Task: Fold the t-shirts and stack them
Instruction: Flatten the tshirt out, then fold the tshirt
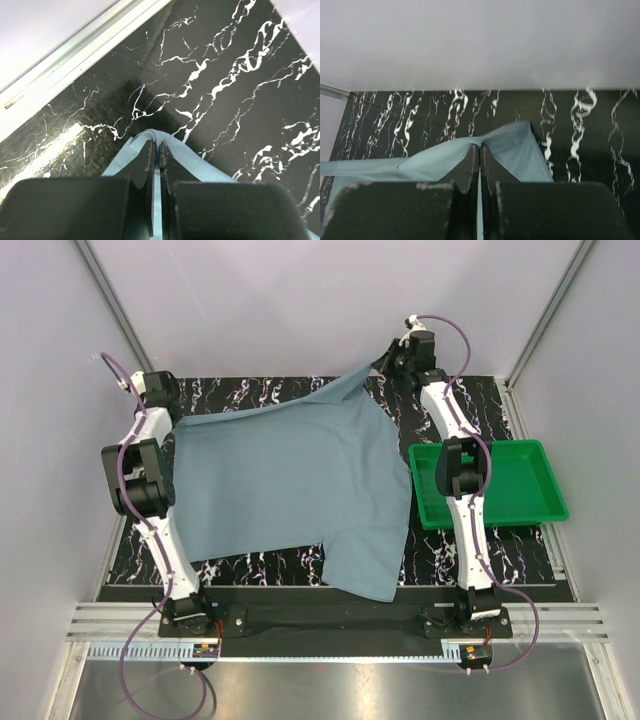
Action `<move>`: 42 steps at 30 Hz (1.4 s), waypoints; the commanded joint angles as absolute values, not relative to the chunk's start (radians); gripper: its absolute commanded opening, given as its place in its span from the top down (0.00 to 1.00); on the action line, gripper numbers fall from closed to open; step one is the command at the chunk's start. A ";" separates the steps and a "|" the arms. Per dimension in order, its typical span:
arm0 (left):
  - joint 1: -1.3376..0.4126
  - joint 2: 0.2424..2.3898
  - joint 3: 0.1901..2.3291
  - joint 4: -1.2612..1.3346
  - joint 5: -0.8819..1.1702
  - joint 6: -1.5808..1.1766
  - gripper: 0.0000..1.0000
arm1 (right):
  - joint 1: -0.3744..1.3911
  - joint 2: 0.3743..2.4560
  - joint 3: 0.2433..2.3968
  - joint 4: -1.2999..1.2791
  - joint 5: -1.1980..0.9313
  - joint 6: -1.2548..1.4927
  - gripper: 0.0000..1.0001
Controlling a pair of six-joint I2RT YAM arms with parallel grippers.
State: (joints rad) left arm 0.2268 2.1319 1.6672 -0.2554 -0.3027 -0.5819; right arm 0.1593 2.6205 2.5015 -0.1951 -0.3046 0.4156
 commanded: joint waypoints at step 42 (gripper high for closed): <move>0.333 2.097 1.852 -0.741 -0.052 -0.525 1.00 | 0.129 2.144 2.115 -0.824 -0.465 0.770 1.00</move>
State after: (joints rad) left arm 0.3149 2.1933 1.8553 -0.7551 -0.0685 -0.5465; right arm 0.1360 2.2040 2.0342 -0.7940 -0.4324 0.7784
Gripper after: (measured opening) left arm 0.032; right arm 0.011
